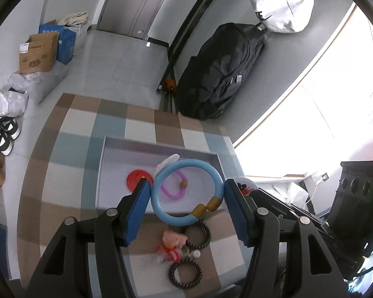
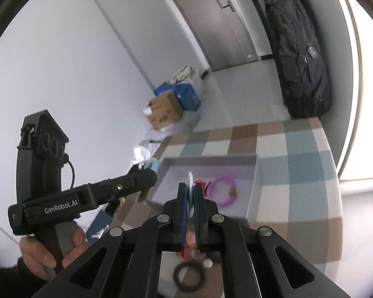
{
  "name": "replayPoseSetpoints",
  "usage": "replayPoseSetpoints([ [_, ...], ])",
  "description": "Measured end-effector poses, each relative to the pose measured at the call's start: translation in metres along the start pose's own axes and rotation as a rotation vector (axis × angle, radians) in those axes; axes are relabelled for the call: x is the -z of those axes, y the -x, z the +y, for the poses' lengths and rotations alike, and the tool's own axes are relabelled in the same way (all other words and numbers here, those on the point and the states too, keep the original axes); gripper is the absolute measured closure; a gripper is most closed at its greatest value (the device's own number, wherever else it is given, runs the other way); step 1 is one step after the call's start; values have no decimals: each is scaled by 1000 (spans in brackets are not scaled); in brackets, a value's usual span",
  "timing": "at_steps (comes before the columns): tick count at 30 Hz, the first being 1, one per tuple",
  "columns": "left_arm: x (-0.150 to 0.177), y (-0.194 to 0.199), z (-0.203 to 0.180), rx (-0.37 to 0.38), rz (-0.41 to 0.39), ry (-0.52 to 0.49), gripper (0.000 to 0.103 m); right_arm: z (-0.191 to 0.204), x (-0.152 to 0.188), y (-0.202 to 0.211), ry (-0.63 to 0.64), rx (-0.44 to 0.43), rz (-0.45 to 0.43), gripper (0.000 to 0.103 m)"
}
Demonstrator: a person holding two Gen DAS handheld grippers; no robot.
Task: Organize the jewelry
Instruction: 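Carry the blue ring and badge into the gray box and open both grippers, then raise both open grippers away from the gray box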
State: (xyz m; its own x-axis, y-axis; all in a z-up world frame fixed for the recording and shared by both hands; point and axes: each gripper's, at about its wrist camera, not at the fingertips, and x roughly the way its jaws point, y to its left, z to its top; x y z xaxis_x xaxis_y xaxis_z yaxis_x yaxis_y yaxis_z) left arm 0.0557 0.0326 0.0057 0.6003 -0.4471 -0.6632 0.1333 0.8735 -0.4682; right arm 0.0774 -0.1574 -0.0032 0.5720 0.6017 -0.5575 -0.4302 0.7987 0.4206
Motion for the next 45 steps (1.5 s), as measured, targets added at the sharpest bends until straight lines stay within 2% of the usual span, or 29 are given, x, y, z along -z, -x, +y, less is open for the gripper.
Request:
replayPoseSetpoints([
  [7,-11,-16,11,-30,13,39,47,-12,-16,-14,-67,-18,-12,99],
  [12,-16,-26,15,-51,29,56,47,-22,-19,-30,-115,-23,19,99],
  [20,-18,-45,23,-69,95,82,47,-41,-22,-53,-212,-40,67,99],
  [24,-20,-49,26,-54,112,110,47,-47,-22,-62,-257,-62,104,95],
  [27,-21,-52,28,-30,148,123,45,-51,-23,-59,-263,-64,90,94],
  [29,-22,-47,26,-30,116,106,30,-54,-24,-53,-277,-81,62,77],
  [31,-23,-40,24,-45,84,88,25,-57,-24,-43,-288,-75,21,35],
  [32,-23,-38,24,-58,80,85,25,-57,-24,-38,-286,-71,2,30],
  [36,-19,-34,32,-84,90,110,25,-57,-24,-27,-260,-43,-21,17],
  [40,-14,-29,31,-141,78,80,25,-56,-18,-22,-241,-13,-8,8],
  [45,-8,-20,28,-133,61,62,25,-48,-12,-12,-189,19,-19,0],
])
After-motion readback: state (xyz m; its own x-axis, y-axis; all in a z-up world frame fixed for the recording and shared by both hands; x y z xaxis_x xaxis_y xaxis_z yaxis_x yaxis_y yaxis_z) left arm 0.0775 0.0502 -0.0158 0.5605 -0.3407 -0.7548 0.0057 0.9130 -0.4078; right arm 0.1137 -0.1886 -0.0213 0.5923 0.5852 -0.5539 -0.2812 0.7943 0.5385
